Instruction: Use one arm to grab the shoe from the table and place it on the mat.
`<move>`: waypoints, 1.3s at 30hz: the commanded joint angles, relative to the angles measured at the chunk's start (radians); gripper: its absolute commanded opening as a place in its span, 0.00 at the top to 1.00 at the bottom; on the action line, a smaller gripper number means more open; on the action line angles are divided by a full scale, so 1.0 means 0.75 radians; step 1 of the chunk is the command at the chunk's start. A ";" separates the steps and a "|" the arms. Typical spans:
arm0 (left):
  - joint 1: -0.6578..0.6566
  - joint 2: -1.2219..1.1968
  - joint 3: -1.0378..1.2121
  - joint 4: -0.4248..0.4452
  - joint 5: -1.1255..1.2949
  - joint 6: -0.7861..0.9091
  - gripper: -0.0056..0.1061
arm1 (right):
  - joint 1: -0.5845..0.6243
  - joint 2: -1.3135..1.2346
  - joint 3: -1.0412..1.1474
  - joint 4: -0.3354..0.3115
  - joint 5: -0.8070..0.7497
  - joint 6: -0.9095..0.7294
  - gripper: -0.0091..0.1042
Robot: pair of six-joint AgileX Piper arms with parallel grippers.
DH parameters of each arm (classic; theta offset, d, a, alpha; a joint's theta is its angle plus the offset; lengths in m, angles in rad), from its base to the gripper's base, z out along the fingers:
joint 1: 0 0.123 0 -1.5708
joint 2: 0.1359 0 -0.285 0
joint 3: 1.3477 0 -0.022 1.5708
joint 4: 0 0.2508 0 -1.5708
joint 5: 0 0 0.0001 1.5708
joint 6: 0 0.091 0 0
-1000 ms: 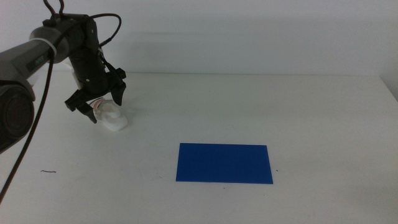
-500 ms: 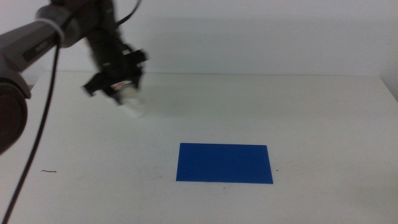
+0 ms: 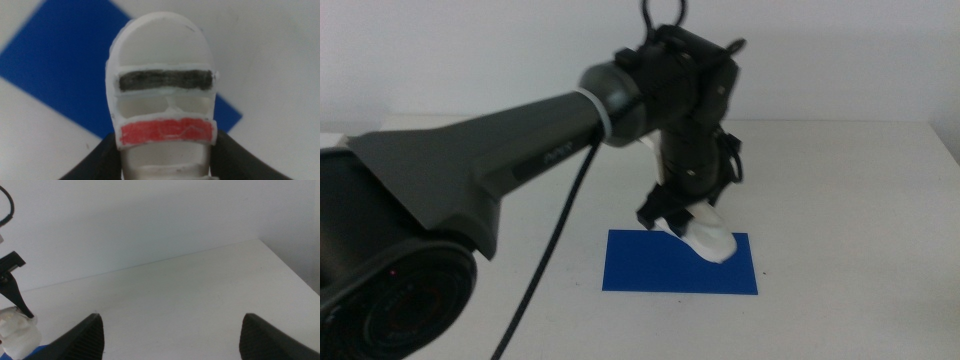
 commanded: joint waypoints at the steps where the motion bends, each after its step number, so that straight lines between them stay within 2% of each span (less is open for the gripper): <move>1: -0.026 0.000 -0.001 0.010 0.002 -0.052 0.97 | 0.003 -0.006 0.003 -0.008 -0.013 -0.003 0.22; 8: -0.039 0.000 -0.001 0.009 0.002 0.040 0.97 | 0.003 -0.006 0.003 -0.008 -0.013 -0.003 0.22; 18: -0.042 0.003 -0.001 0.110 0.002 0.040 0.97 | 0.003 -0.006 0.003 -0.008 -0.013 -0.003 0.22; 24: -0.042 0.027 -0.001 0.064 0.002 0.015 0.97 | 0.003 -0.006 0.003 -0.008 -0.013 -0.003 0.22; 27: -0.042 0.033 -0.001 0.057 0.002 -0.207 0.97 | 0.003 -0.006 0.003 -0.008 -0.013 -0.003 0.22; 33: -0.042 0.066 -0.001 0.051 0.002 -0.884 0.97 | 0.003 -0.006 0.003 -0.008 -0.013 -0.003 0.22; 39: -0.040 0.110 -0.001 0.051 0.002 -0.881 0.97 | 0.003 -0.006 0.003 -0.008 -0.013 -0.003 0.22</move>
